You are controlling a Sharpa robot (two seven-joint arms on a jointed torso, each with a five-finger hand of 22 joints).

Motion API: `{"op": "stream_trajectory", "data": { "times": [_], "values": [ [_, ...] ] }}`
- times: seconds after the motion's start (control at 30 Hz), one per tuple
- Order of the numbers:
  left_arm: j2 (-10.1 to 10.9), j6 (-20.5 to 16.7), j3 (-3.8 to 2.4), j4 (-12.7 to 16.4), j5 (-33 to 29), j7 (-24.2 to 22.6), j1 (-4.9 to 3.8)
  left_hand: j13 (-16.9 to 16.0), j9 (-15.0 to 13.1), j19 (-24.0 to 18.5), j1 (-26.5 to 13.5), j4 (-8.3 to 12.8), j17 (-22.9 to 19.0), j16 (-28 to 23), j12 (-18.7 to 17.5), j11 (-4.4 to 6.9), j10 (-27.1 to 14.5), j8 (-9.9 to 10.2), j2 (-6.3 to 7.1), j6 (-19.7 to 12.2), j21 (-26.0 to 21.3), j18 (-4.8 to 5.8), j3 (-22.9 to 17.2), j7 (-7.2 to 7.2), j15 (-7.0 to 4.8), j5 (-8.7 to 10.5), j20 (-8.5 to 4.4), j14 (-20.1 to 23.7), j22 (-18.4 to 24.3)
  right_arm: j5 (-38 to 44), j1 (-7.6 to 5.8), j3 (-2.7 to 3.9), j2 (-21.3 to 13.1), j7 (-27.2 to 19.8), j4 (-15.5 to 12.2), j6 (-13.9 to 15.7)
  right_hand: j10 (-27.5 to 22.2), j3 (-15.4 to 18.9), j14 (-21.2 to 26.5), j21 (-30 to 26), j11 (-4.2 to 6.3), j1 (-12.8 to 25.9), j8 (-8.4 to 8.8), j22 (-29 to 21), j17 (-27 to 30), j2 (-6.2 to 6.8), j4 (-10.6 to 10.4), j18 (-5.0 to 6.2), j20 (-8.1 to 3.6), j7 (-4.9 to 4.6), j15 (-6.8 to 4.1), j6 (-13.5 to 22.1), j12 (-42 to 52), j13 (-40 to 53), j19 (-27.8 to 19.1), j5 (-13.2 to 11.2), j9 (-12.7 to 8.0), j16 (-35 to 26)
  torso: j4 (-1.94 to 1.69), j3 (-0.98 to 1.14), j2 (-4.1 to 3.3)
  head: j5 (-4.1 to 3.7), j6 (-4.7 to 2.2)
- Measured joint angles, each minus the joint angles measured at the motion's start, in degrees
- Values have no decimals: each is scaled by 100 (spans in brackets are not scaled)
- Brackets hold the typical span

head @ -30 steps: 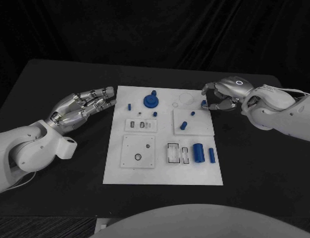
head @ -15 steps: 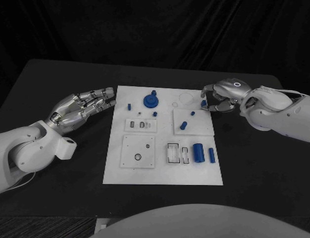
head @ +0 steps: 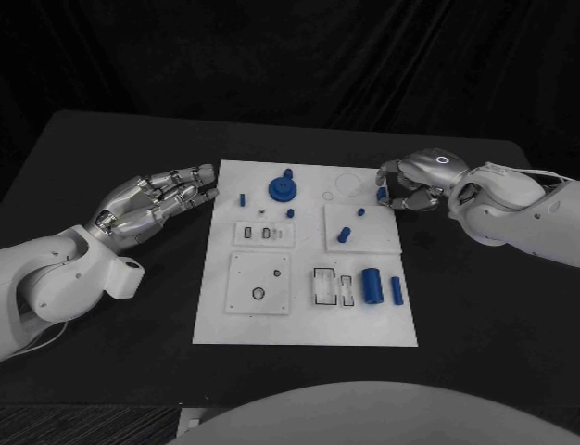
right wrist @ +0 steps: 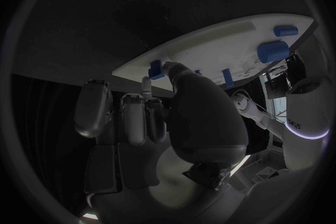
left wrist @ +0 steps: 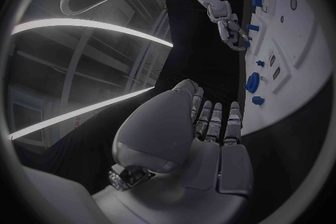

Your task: Assemble the parts on the task board

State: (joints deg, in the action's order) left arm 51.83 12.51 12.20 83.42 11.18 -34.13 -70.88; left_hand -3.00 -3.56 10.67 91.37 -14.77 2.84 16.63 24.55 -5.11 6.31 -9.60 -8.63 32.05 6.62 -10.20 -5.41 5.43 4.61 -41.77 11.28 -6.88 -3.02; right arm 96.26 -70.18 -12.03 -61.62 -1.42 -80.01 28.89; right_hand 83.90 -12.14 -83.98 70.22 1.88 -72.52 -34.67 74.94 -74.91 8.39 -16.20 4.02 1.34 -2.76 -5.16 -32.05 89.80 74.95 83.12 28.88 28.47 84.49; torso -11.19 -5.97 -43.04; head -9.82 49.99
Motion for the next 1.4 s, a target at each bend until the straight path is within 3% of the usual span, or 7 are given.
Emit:
{"op": "stream_trajectory", "data": {
  "times": [0.2, 0.5, 0.87, 1.13, 1.27, 1.4],
  "values": [
    [0, 9, 0, 0, 0, 3, 4, 0, 0, 0, 0, 0, 0, 0, 0, 0, 0, 0, 0, 0, 0, 0, 0, 0, 0, 0, 0, 0, 0, -1, 11, 1, 19, -6, 20, -12, 0, -62, 0, 0, 0, -65, -117, -1, 0, -9, 0, 0, 0, 9, 0, -77, 0, 0, 0, 167, 47, -20, 2, 0, 1, 14, 0],
    [0, 17, 0, -3, 0, 8, 6, 0, 0, 0, 0, 1, 0, 0, 0, 0, 0, 0, 0, 0, 0, 0, -33, 0, 0, 0, 0, 0, 0, -1, 20, 0, 38, -9, 40, -16, 0, -109, 0, -56, 0, -108, -248, -1, 0, -25, -16, 0, 0, 32, 0, -194, 0, -1, 0, 170, 116, -47, 1, 1, 1, 4, 0],
    [2, 24, 0, -6, 0, 15, 10, 0, 0, 0, 0, 8, 0, 0, 0, 0, 0, 0, 0, 0, 0, 0, -40, 0, 0, 0, 0, 0, 0, -11, 25, 0, 46, -73, 20, 44, 0, -220, 0, -56, 42, -222, -392, -2, 0, -139, 31, 0, 0, 63, 0, -410, 0, -2, 0, 169, 183, -85, -2, -2, 1, 23, 0],
    [22, 25, 0, -3, 0, 21, 12, 0, 0, 0, 0, 7, 0, 0, 0, 0, 0, 0, 0, 0, 0, 0, -40, 0, 0, 0, 0, 0, 0, -20, 21, 2, -27, -139, -212, 284, 20, -266, -2, -56, 63, -277, -464, -2, 0, -114, 32, 0, -41, 75, -42, -542, 0, -2, 1, 303, 204, -149, -2, -2, 2, 62, 0],
    [32, 25, 0, 0, 0, 25, 13, 0, 0, 0, 0, 7, 0, 0, 0, 0, 0, 0, 0, 0, 0, 0, -40, 0, 0, 0, 0, 0, 0, -24, -135, -10, -91, -148, -539, 440, 20, -291, -2, -93, 62, -327, -464, -2, 0, -99, 57, 0, -41, 62, -42, -554, 0, -3, 1, 369, 204, -158, -1, 1, 2, 84, 0],
    [32, 24, 0, 0, 0, 30, 13, 0, 0, 0, 0, 7, 0, 0, 0, 0, 0, 0, 0, 0, 0, 0, -40, 0, 0, 0, 0, 0, 0, -27, -473, 7, -120, -126, -1016, 508, 20, -347, -1, -211, 62, -358, -462, -3, 0, -124, 79, -1, -58, 52, -42, -562, 0, -3, -16, 379, 191, -237, 1, 1, 2, 98, 0]
  ]
}}
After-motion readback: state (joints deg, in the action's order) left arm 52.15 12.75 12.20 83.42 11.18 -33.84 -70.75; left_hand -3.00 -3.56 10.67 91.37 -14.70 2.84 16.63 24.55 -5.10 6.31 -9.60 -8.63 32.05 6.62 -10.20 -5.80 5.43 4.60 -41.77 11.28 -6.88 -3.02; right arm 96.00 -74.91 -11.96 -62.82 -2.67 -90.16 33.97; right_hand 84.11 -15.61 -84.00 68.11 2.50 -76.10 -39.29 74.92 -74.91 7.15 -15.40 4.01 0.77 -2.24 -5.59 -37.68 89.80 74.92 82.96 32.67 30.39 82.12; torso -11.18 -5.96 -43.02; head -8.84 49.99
